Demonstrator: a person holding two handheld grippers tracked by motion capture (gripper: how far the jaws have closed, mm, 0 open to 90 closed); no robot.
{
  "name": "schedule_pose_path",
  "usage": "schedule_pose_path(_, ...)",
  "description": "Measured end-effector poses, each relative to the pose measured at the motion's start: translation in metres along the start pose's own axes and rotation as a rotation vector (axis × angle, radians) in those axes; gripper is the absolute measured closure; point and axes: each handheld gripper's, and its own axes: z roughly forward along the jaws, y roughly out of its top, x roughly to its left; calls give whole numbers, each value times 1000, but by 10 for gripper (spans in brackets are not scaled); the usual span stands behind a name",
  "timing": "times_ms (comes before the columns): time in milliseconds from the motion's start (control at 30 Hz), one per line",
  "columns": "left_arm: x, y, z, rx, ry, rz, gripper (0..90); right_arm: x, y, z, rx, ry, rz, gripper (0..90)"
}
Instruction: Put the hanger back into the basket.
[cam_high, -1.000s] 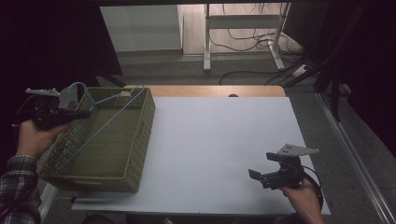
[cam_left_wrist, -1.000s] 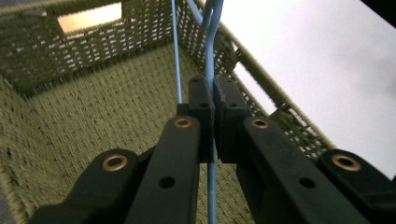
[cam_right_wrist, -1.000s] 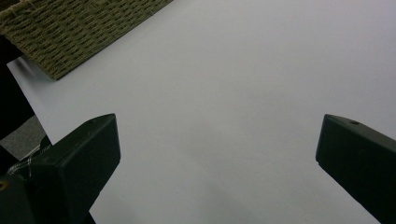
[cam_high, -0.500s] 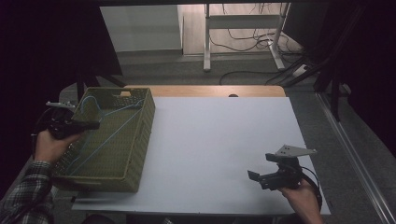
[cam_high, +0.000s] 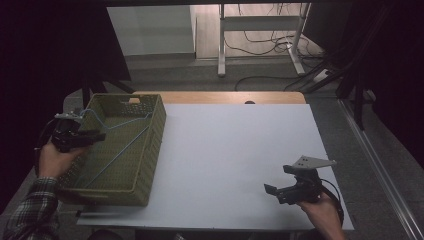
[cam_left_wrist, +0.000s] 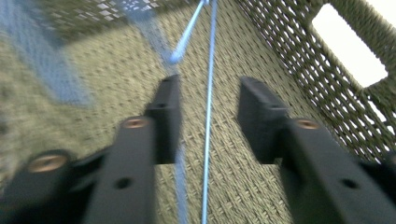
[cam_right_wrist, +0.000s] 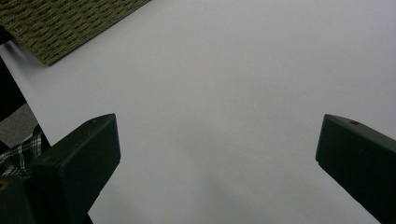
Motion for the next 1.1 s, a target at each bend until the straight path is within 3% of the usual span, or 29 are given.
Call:
schedule_pose_path(133,-19,-2,-16,-65,-7,4,414,1,1,-1,-3,-4,-9,0)
schedule_pose_path(300,-51,-3,-30,-147,-99,19,229,2,2,-4,-9,-13,-18,0)
schedule_pose_path(467,-90,-9,-38,-220,-191,55,128,1,3,-7,-8,-27,-26,0)
schedule_pose_path(633,-122,-23,-34,-238,-259,69,31,0,1,-10,-12,-51,-30,0)
schedule_pose_path(833,-150,-39,-23,-241,-288,113,29,-1,-1,-10,-6,-72,-35,0)
schedule_pose_path(1100,-173,-58,-5,-194,-208,205,12,0,-7,-3,19,-83,-42,0)
